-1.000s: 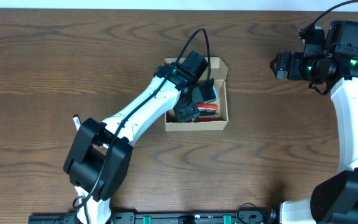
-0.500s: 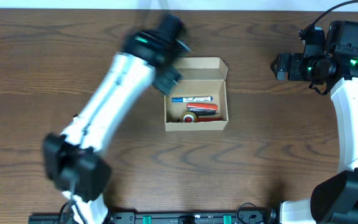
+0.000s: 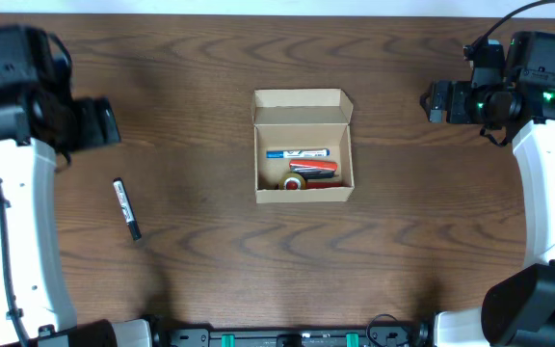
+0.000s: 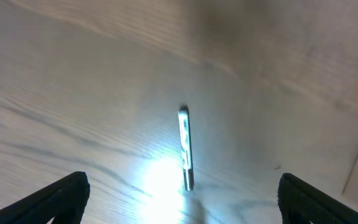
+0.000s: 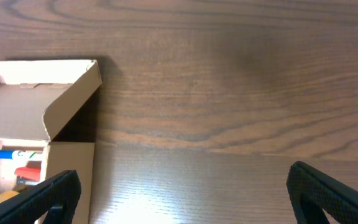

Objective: Pack container
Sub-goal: 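Open left gripper and move it toward the white marker, then lower left gripper onto the white whiteboard marker and grasp it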

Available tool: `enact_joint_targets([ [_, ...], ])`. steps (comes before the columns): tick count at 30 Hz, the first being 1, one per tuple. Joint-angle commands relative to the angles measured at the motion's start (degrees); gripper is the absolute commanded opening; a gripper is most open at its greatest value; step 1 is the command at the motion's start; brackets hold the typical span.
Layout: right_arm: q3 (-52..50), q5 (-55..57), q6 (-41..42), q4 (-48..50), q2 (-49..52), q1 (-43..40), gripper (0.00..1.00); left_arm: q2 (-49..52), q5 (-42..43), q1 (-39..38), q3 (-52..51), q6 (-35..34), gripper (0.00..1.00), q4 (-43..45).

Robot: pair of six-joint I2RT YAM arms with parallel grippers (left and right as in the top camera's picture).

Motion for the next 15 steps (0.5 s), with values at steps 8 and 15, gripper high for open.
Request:
enact_joint_targets([
  [8, 0.5, 0.1, -0.9, 0.2, 0.4, -0.3, 0.99, 0.3, 5.6, 0.2, -27.1, -9.7, 0.95, 13.5],
  [15, 0.5, 0.1, -0.8, 0.1, 0.4, -0.2, 0.98, 2.6, 5.5, 0.2, -34.2, -13.1, 0.95, 22.5],
])
